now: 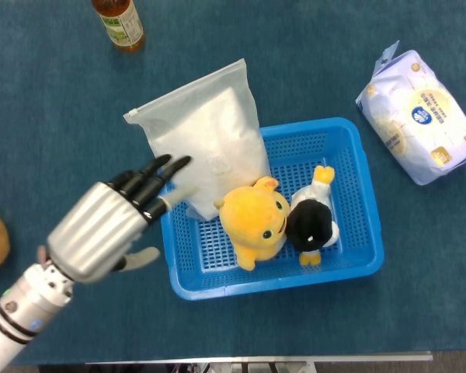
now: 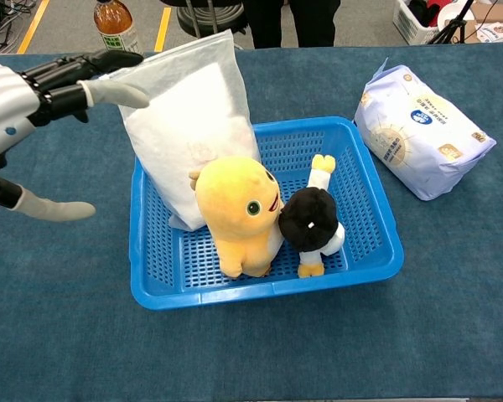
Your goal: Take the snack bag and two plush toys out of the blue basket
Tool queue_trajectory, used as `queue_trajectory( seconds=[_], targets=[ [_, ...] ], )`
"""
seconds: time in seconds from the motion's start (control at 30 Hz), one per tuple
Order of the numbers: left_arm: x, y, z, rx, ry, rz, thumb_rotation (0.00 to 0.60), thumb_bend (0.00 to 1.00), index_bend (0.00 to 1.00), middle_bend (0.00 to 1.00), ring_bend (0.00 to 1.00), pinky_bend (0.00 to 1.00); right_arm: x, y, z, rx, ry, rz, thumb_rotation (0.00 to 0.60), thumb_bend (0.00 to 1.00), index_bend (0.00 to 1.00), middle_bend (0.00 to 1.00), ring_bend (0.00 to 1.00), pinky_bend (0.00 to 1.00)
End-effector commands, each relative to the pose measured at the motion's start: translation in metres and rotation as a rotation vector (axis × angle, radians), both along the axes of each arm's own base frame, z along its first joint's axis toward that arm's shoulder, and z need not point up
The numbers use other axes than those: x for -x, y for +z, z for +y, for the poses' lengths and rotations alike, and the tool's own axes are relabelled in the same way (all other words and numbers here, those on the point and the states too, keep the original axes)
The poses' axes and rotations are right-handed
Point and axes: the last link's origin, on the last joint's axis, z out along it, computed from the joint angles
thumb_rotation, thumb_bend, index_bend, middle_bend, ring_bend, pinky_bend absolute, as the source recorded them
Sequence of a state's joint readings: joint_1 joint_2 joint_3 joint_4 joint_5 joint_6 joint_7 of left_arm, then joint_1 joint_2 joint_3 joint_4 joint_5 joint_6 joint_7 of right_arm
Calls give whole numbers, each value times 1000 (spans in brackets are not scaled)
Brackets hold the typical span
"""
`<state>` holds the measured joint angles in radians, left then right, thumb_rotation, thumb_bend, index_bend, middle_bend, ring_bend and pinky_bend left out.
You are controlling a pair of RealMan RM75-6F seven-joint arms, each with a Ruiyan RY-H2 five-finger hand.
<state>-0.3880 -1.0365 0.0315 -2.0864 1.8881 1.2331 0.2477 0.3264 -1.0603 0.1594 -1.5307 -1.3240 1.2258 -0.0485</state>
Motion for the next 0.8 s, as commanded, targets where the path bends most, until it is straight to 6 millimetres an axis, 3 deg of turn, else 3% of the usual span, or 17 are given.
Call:
queue_trajectory(
  seconds=[0.03,0.43,0.8],
  targets=[
    [-7,-11,4,30,-44,13,600,102,135,0,55,342,3,0,0,0,-8,-2,600,0,0,45,157,522],
    [-25,-52,17,183,-78,69,600,103,106,0,48,340,3,17,-10,38,0,7,600,0,0,65,157,522],
    [-35,-71,26,208,-122,40,600,102,96,0,28,341,5,16,-2,28,-20,16,600,0,0,70,157,522]
  ],
)
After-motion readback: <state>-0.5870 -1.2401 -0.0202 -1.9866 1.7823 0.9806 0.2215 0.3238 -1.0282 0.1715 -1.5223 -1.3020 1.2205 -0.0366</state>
